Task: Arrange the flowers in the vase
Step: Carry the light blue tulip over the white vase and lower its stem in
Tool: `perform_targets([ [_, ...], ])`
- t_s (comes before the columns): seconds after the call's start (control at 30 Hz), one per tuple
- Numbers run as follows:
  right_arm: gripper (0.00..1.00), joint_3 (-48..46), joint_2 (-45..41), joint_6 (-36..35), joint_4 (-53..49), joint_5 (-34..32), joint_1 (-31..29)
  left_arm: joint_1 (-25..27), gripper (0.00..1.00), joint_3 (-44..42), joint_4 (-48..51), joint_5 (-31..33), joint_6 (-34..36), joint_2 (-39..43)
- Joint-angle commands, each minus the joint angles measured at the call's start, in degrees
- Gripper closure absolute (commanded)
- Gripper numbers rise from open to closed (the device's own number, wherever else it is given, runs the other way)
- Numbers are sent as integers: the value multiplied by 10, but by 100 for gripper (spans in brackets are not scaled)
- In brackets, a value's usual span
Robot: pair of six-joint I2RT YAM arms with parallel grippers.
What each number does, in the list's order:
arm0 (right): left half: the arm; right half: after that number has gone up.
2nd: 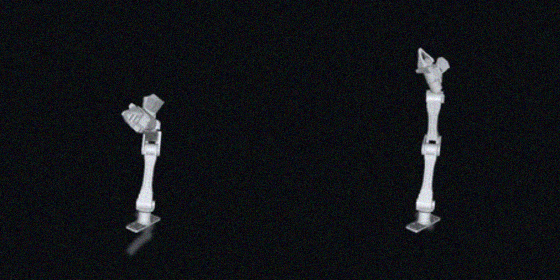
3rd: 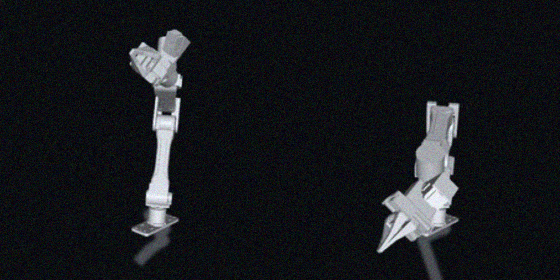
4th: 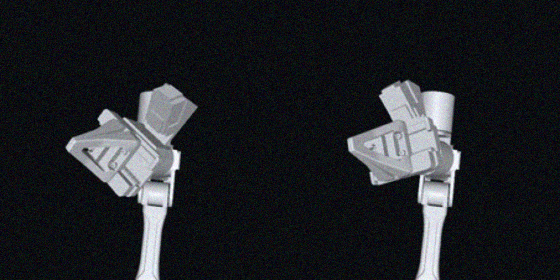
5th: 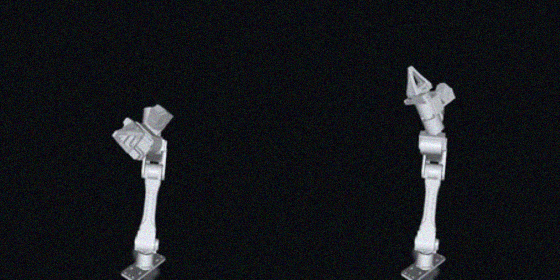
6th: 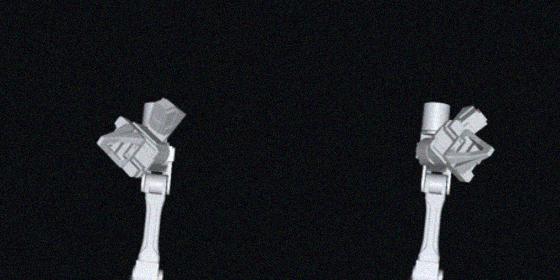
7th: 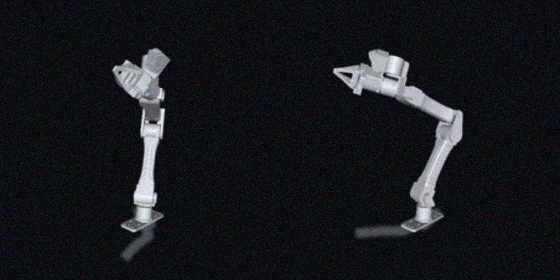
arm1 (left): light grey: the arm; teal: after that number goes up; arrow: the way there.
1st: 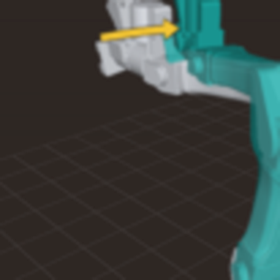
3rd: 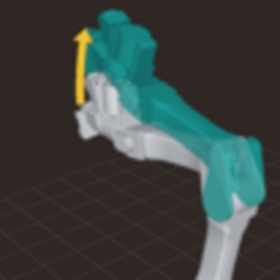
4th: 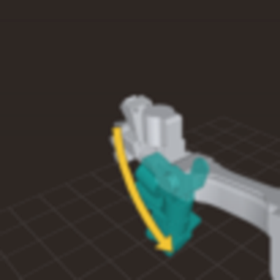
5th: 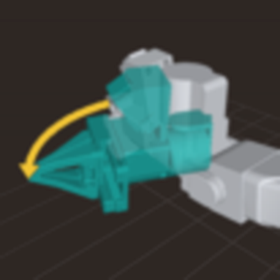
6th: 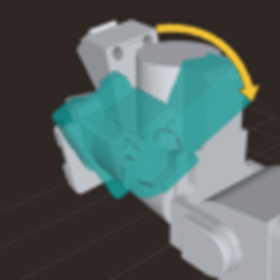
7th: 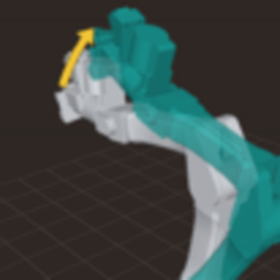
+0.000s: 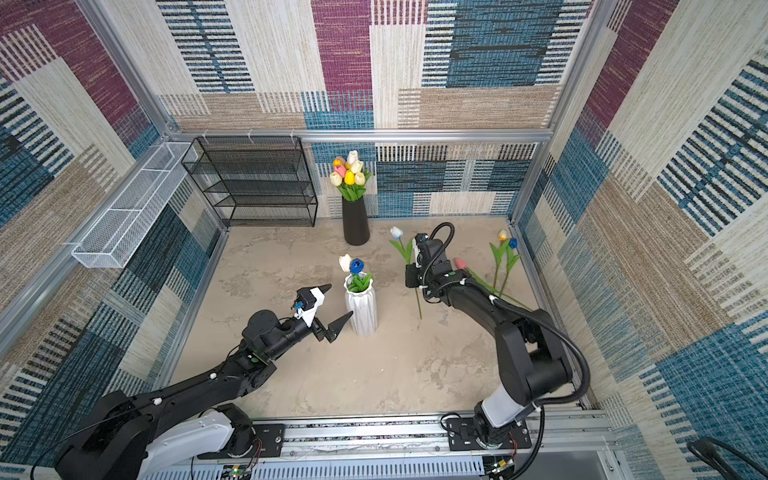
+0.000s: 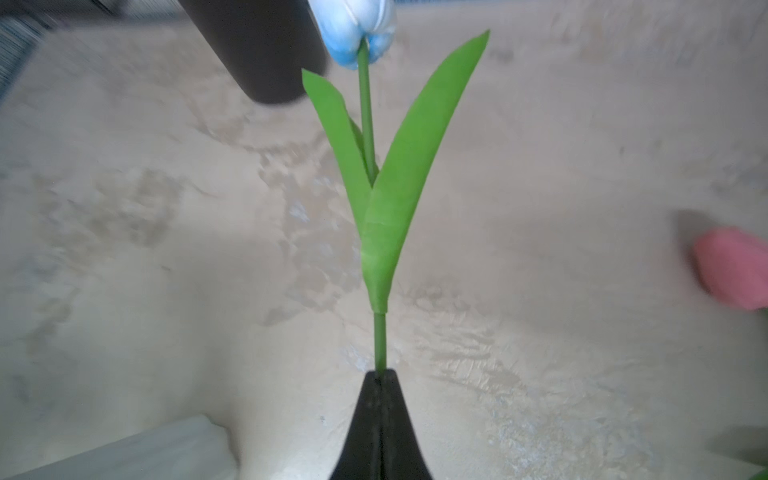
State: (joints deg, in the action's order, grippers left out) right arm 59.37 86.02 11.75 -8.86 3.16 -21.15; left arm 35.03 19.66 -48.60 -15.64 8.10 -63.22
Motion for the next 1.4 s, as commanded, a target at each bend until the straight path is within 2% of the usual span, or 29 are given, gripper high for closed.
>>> perform_targets([
  [0.0,100,-17,-66,19,127,59,1,0,3,7,-6,-13,15,4],
  [0.1,100,-69,-146,49,280,147,1,0,3,9,-12,-17,13,4],
  [0.2,100,-100,-185,94,447,238,1,0,3,13,-9,-20,12,3],
  [0.3,100,-106,-177,138,594,317,-8,0,3,16,-7,-22,12,2],
  [0.43,100,-106,-141,164,733,359,-36,0,3,20,-5,-23,11,3],
  [0.7,100,-87,-79,139,839,338,-72,0,5,19,-1,-20,15,3],
  [0.9,100,-82,-21,155,904,336,-78,0,6,16,-1,-19,16,0],
  [1.37,100,-87,55,160,965,324,-86,0,6,14,-10,-14,17,-17],
])
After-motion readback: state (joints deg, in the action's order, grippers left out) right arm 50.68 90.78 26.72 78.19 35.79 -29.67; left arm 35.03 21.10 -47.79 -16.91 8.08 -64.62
